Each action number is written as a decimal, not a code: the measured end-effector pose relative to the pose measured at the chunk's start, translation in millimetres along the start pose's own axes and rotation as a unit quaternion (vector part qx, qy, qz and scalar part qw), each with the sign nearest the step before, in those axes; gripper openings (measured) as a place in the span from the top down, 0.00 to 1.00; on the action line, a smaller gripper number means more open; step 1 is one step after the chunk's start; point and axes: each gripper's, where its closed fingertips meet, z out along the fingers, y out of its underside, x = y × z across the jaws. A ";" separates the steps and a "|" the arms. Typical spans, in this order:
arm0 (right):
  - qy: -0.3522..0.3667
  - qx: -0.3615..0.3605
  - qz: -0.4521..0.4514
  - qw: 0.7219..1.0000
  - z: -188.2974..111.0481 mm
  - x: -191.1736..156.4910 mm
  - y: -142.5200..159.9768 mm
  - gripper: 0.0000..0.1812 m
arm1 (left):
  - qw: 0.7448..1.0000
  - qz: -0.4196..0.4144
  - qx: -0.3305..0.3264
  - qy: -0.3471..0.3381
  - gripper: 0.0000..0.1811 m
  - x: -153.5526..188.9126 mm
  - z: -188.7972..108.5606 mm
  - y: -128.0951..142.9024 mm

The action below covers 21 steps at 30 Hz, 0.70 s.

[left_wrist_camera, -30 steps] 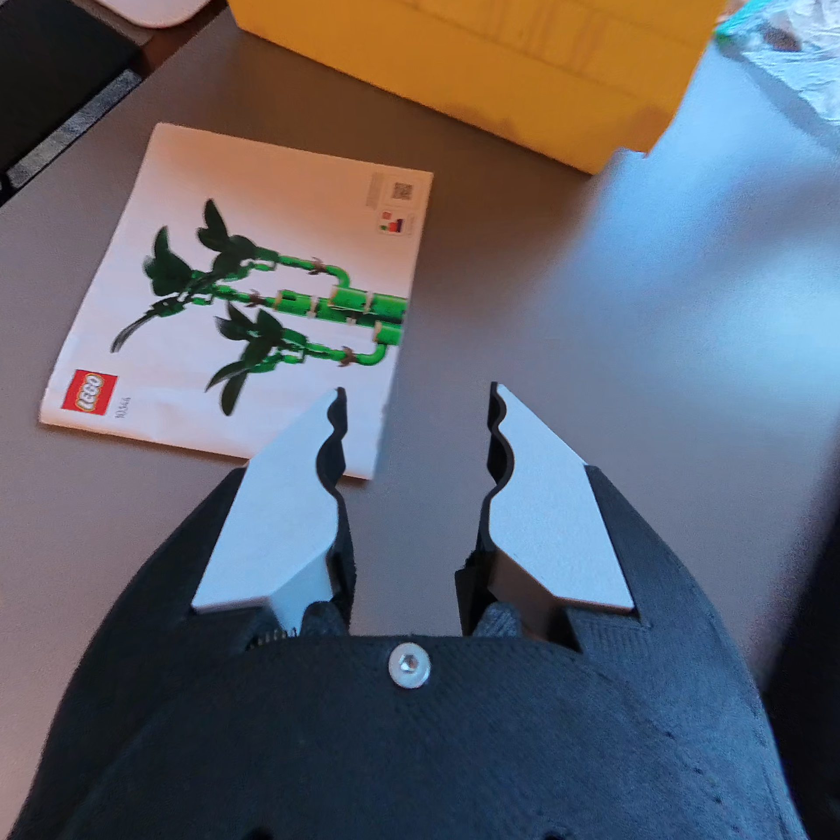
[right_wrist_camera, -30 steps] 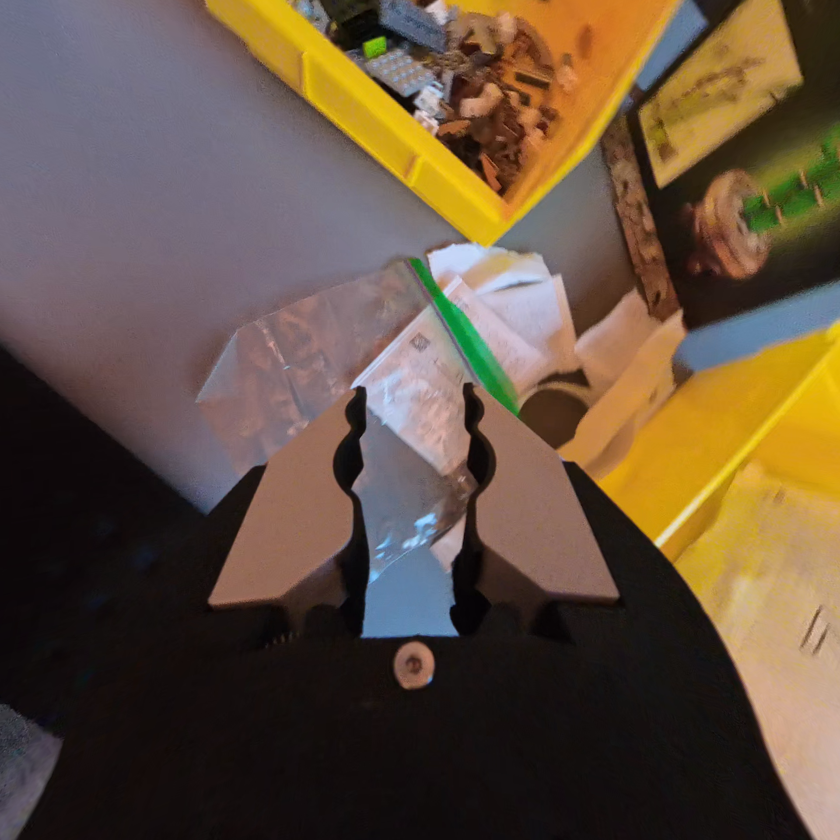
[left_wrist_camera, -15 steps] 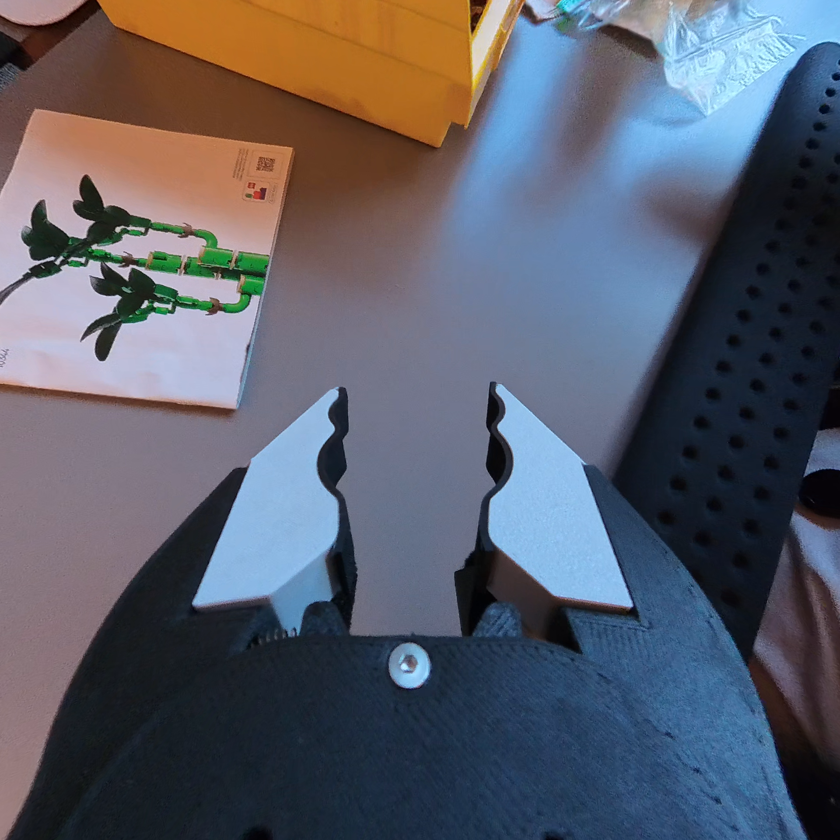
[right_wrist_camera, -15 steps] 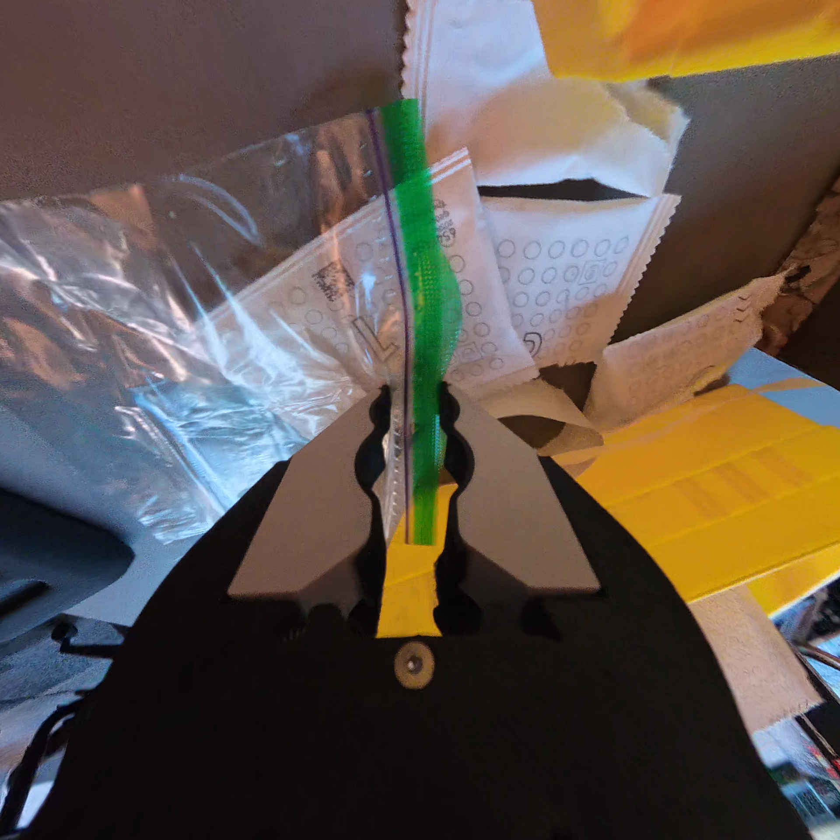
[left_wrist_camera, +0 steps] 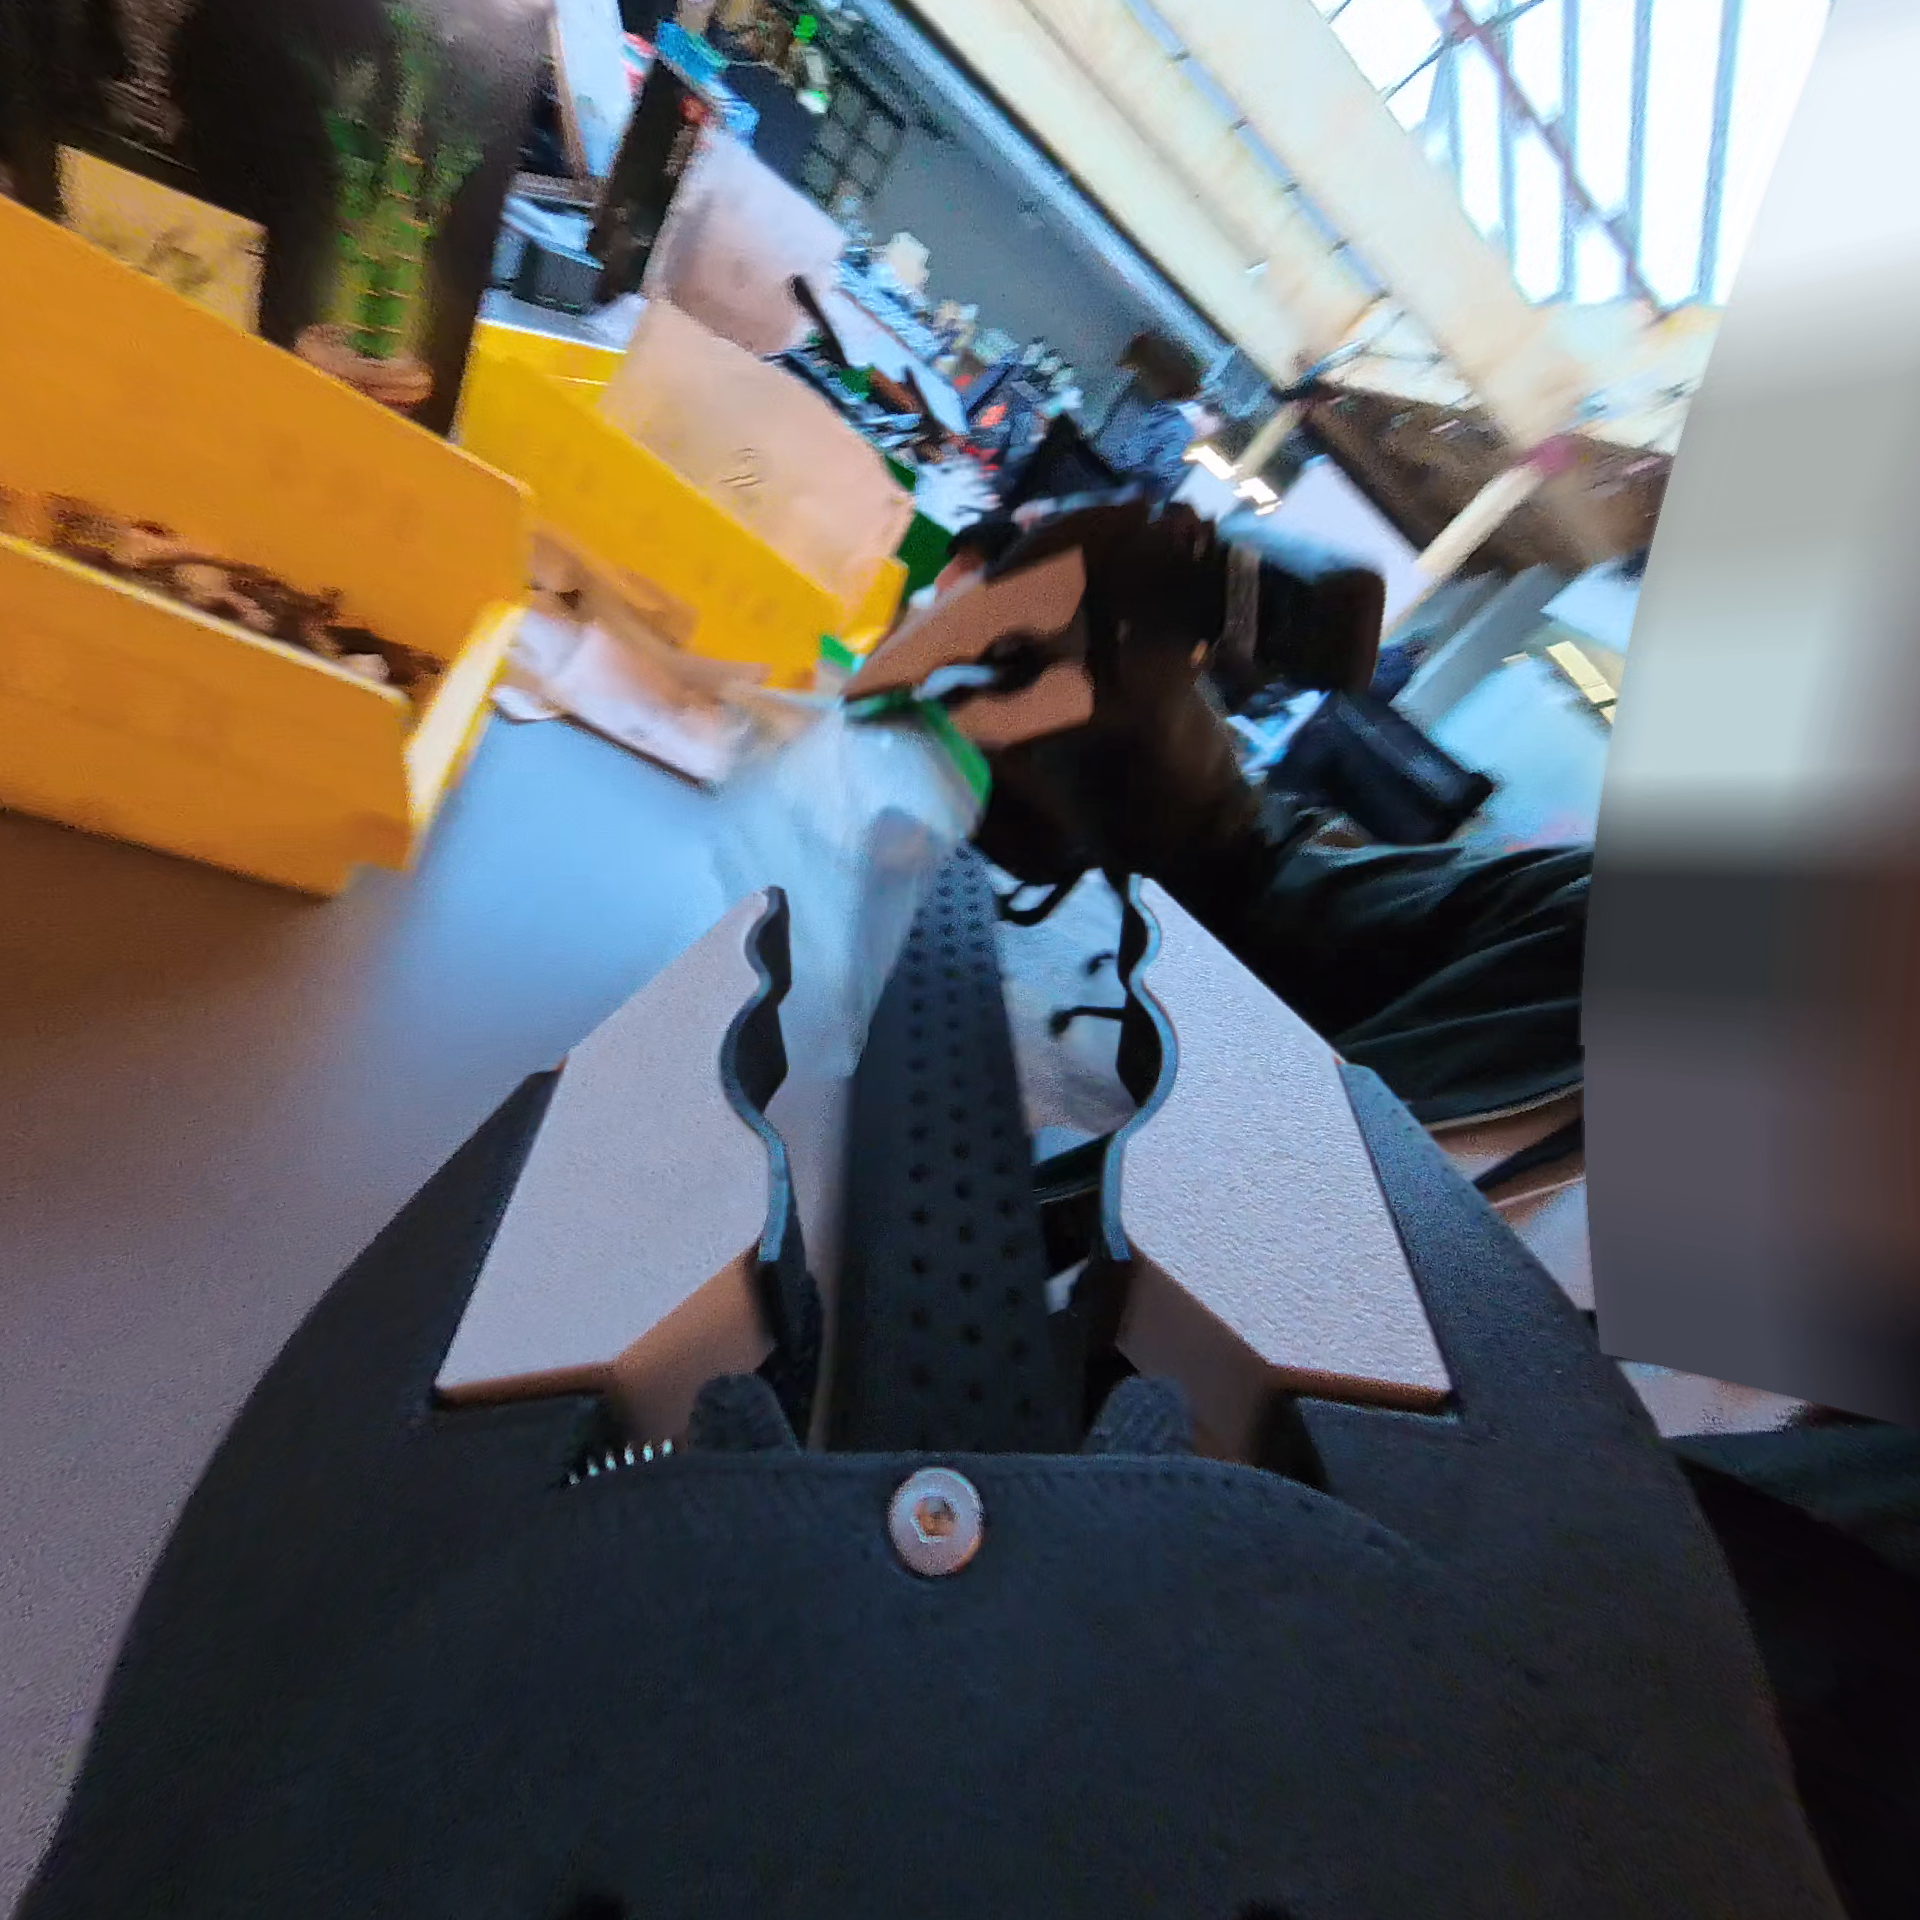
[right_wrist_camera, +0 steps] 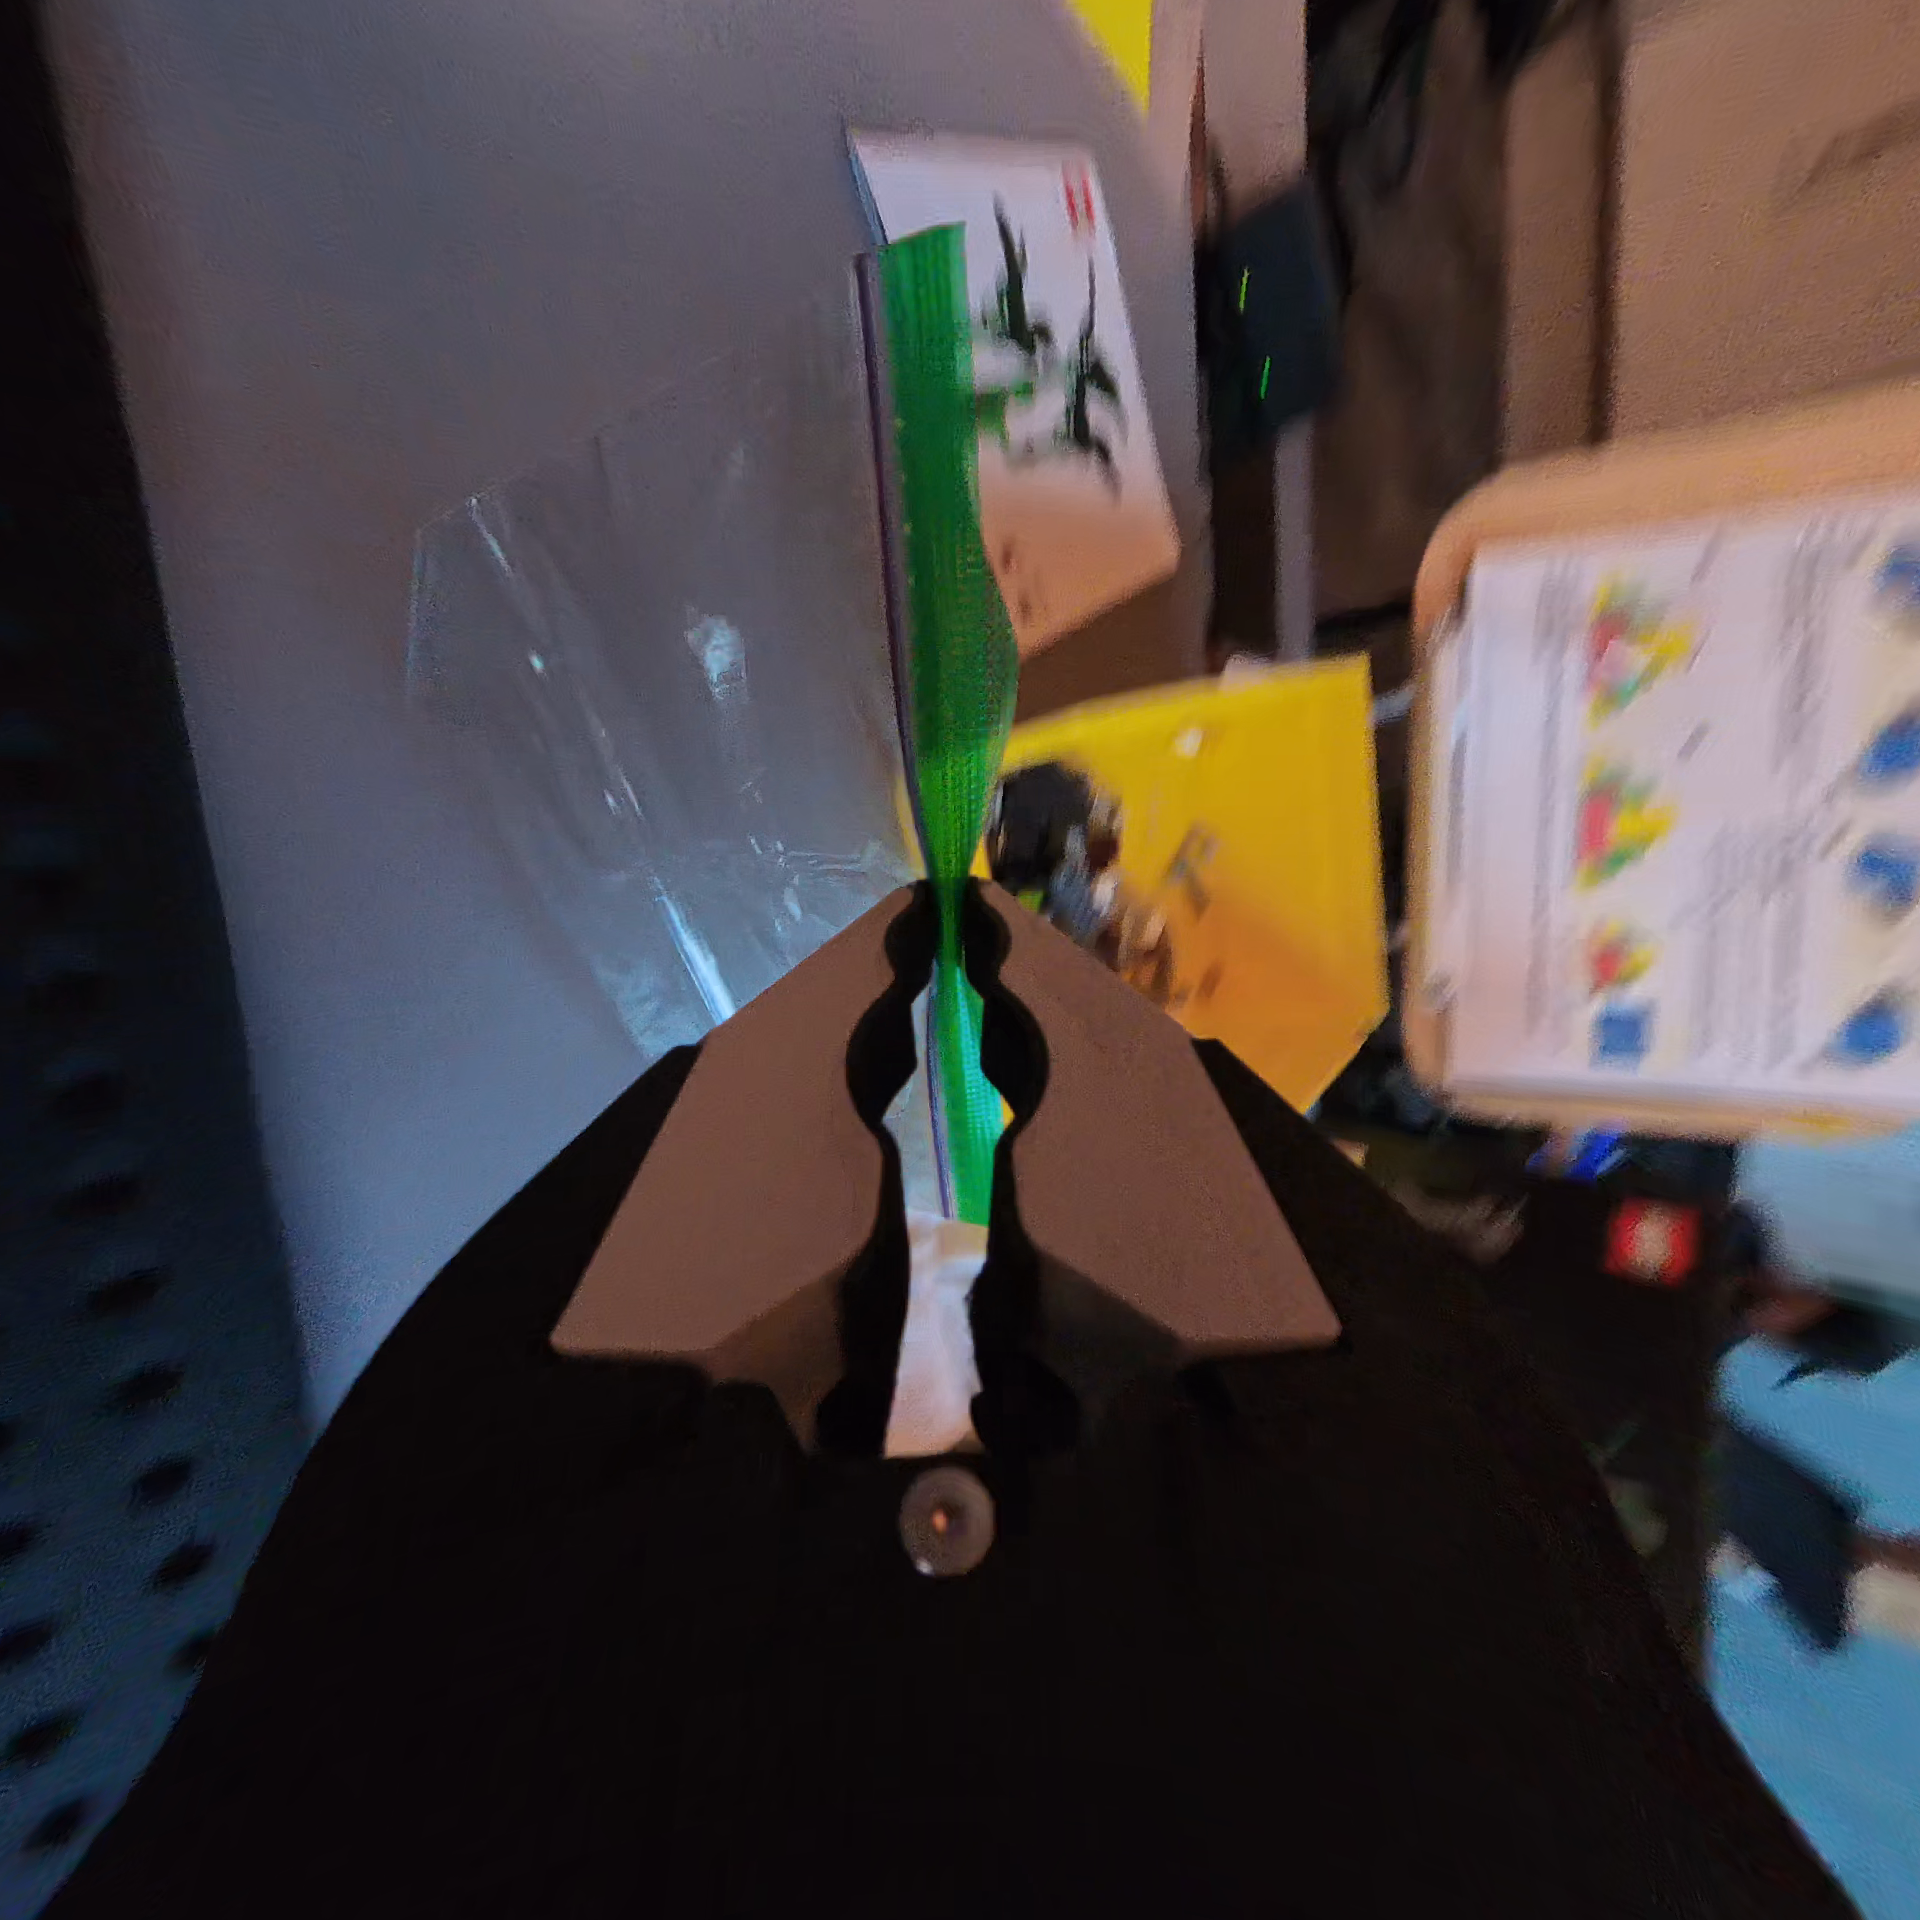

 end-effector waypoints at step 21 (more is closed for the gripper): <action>-0.141 0.267 0.531 0.792 79.6 8.7 -138.9 0.81 | 0.815 0.322 -0.139 -0.461 1.00 -78.0 -84.4 25.7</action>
